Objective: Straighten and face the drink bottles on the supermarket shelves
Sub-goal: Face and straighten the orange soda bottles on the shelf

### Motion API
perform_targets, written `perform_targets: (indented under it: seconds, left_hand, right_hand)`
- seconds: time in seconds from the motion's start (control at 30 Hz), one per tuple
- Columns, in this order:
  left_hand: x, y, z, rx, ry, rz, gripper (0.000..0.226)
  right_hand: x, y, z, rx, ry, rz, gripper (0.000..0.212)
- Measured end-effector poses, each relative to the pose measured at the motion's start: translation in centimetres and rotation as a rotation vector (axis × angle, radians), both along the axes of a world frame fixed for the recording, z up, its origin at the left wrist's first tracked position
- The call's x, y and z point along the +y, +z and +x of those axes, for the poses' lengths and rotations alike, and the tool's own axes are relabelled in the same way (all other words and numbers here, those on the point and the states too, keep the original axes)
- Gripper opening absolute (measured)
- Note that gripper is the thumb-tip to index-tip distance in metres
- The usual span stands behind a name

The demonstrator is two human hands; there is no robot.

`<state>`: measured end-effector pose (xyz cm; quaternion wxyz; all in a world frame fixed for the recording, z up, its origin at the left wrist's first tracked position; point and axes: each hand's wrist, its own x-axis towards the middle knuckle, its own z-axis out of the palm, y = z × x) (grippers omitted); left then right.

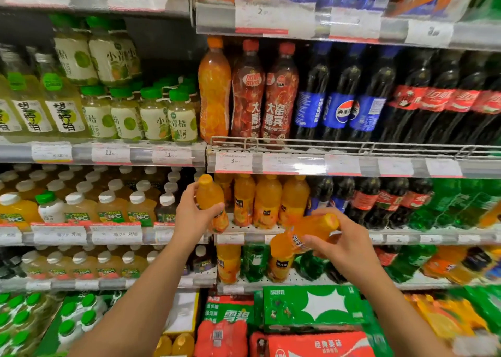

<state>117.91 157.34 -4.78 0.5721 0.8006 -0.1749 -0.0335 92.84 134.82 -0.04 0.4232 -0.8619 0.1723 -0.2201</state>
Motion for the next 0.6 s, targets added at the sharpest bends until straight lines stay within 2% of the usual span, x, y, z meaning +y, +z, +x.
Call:
perform_targets:
  seconds: [0.23, 0.6]
  left_hand:
    - [-3.4, -0.4, 2.4, -0.013, -0.017, 0.121, 0.075]
    - [-5.7, -1.3, 5.5, 0.031, -0.075, 0.303, 0.060]
  right_hand:
    - [-2.0, -0.8, -2.6, -0.015, -0.086, -0.017, 0.039]
    - [-3.6, -2.0, -4.5, 0.024, -0.170, -0.063, 0.043]
